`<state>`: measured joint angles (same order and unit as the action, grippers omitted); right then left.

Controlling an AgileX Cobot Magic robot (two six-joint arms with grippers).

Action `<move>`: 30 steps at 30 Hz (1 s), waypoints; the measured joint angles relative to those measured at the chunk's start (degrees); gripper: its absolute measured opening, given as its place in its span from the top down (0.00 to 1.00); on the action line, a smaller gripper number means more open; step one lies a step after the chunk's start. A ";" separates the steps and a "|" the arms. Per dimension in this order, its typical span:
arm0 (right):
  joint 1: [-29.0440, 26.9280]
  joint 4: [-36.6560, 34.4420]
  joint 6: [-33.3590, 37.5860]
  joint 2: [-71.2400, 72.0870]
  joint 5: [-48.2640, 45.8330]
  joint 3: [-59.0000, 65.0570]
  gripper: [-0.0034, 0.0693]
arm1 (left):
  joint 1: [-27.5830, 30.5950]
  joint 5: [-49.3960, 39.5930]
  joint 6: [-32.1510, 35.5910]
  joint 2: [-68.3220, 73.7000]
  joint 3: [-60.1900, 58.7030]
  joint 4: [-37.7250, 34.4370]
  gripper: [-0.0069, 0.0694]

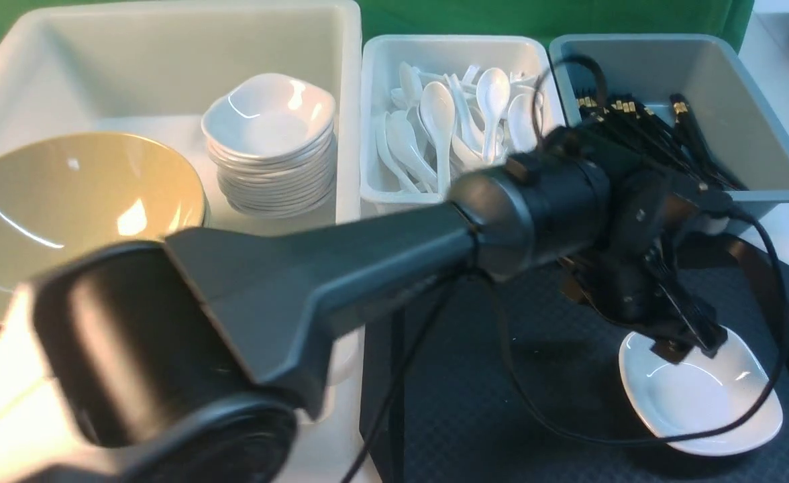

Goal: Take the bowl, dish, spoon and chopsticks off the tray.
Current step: Use the left arm to grab the plate, then use the left arm to put the plate into the large storage box on the left

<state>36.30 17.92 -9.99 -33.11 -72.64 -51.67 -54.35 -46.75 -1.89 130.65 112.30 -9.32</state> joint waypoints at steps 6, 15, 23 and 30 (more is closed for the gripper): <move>-0.10 0.00 1.90 0.00 -0.03 1.19 0.74 | -0.65 -0.49 0.08 4.59 2.31 0.20 0.40; -0.10 -0.69 2.16 -0.76 0.70 0.80 0.74 | -0.21 -7.44 1.24 1.67 6.79 0.74 0.89; -0.10 -10.14 9.35 -13.16 4.52 -8.97 0.78 | 8.82 -17.88 4.41 -15.57 9.26 9.32 0.91; -0.10 -23.96 19.54 -26.43 10.90 -18.64 0.81 | 25.45 -24.70 4.90 -30.23 5.26 10.41 0.91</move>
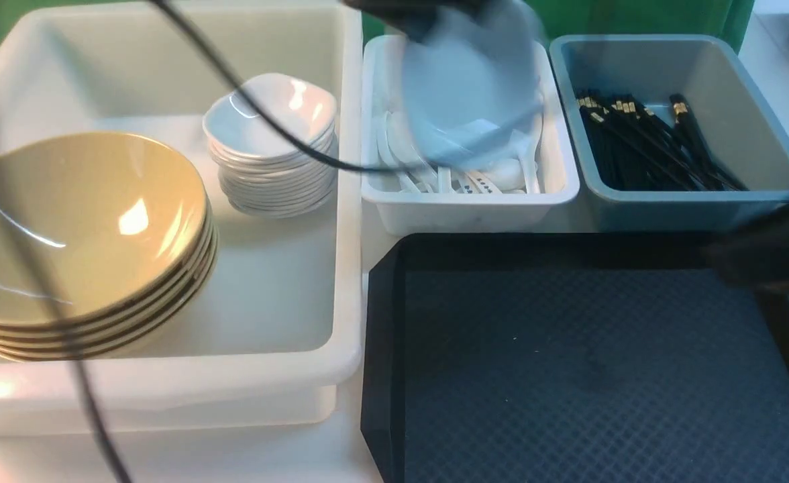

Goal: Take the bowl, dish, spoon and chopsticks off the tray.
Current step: Use the left arm to put the plate into the large storage box on the left

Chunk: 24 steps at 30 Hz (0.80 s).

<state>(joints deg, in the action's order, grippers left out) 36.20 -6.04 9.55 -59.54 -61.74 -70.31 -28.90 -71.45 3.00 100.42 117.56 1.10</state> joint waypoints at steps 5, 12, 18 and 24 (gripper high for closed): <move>0.00 -5.01 4.05 -6.12 3.53 -1.33 0.81 | 14.32 3.50 3.30 -5.86 -11.54 -4.00 0.91; 0.00 -5.56 4.82 -10.00 4.05 -1.33 0.81 | 25.24 21.50 5.27 -3.01 -22.46 -16.70 0.91; 0.00 -5.60 4.89 -10.82 4.53 -1.33 0.81 | 26.99 31.33 6.40 5.67 -21.59 -21.26 0.90; 0.00 -5.60 4.89 -11.19 3.94 -1.33 0.81 | 26.65 30.09 8.53 13.16 -19.90 -21.44 0.73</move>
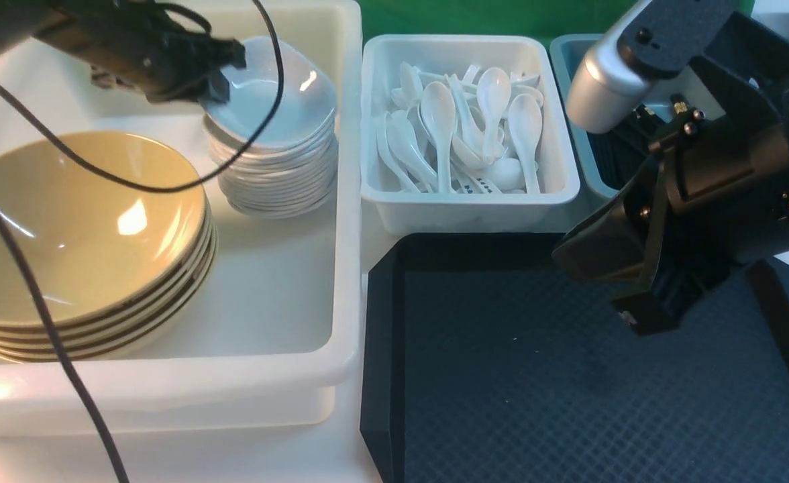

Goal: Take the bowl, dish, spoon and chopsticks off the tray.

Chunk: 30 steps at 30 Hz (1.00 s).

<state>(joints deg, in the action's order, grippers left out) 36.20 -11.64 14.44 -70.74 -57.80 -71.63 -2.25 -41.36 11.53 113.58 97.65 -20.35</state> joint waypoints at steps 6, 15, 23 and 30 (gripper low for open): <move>0.00 0.00 0.15 -0.05 0.17 0.00 0.81 | -0.46 -3.10 2.31 -0.65 0.57 1.24 0.34; 0.00 0.00 0.41 -0.05 0.12 0.00 0.80 | -0.50 -5.29 0.88 -10.28 0.57 8.14 0.07; 0.00 1.47 1.69 0.62 0.12 0.00 0.80 | -3.65 -14.97 -4.84 -30.37 -1.18 19.33 0.44; 0.00 4.17 1.89 5.43 2.54 1.44 0.79 | -6.49 -17.19 -9.48 -54.53 -19.92 24.30 0.88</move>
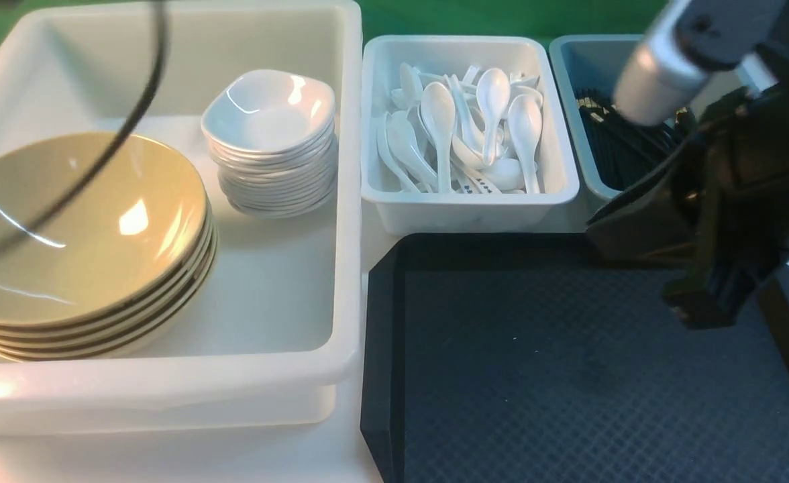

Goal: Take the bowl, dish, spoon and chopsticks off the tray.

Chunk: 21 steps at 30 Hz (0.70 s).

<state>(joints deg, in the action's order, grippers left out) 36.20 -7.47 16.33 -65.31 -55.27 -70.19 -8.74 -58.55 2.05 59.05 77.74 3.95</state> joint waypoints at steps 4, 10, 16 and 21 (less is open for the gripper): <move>0.00 0.00 0.00 6.58 8.02 6.16 0.79 | 0.06 3.23 -2.05 -15.45 -17.81 0.94 0.92; 0.00 -0.57 0.00 18.23 24.58 20.05 0.78 | 0.06 6.98 -4.88 -35.54 -37.27 1.81 0.92; 0.00 -2.77 0.00 30.74 36.66 30.65 0.78 | 0.06 11.41 -5.72 -51.63 -47.96 2.98 0.92; 0.00 -2.90 0.00 33.88 39.82 33.57 0.77 | 0.06 16.60 -5.72 -59.18 -51.25 4.21 0.92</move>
<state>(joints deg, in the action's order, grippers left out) 36.20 -10.36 16.33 -31.43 -15.44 -36.62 -8.68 -41.95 -3.67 -0.13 26.49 8.16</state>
